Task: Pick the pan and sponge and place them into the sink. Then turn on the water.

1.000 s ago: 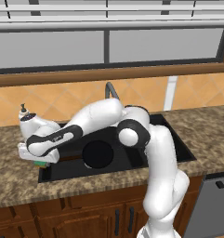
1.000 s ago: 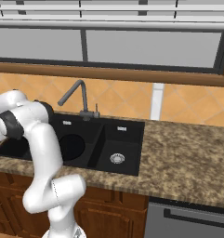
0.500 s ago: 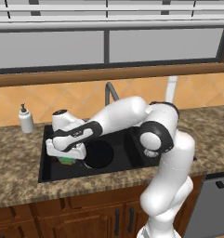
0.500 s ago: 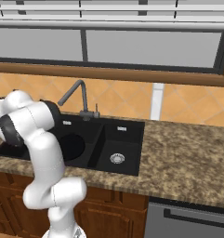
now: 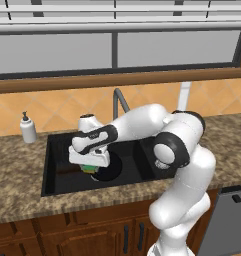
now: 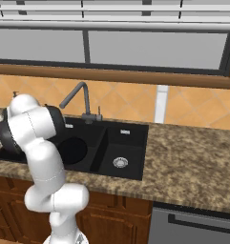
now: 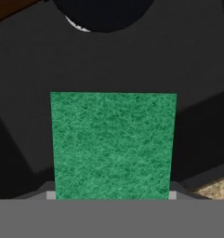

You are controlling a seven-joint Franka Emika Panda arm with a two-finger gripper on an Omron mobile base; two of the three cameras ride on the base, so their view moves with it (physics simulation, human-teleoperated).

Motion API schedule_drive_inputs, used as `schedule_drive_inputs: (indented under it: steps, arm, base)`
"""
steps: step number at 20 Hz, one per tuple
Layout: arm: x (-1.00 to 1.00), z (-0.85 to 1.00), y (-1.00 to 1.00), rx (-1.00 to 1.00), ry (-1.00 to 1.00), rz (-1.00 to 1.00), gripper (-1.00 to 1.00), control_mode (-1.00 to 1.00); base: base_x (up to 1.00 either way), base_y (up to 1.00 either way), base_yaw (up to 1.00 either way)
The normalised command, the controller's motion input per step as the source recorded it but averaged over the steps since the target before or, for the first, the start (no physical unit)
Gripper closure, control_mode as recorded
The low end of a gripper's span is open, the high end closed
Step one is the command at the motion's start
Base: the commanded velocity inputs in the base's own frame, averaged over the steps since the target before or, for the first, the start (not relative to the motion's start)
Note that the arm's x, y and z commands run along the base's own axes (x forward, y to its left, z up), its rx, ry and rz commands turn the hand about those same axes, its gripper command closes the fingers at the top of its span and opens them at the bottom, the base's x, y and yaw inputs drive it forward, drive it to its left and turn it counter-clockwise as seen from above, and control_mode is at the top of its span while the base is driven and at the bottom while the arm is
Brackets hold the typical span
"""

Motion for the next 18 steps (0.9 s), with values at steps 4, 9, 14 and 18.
schedule_drive_inputs:
  steps: [4, 9, 14, 18]
  arm:
    - [0.43, -0.04, -0.26, 0.00, 0.07, 0.00, 1.00, -1.00]
    - [0.28, -0.38, -0.03, -0.04, 0.01, 0.00, 1.00, -1.00]
    - [0.19, -0.45, 0.00, -0.04, 0.00, 0.00, 1.00, -1.00]
    - [0.23, -0.25, 0.00, 0.00, 0.03, 0.00, 1.00, -1.00]
  base:
    - [0.00, 0.00, 0.00]
    - [0.00, 0.00, 0.00]
    - [0.00, 0.00, 0.00]
    - [0.00, 0.00, 0.00]
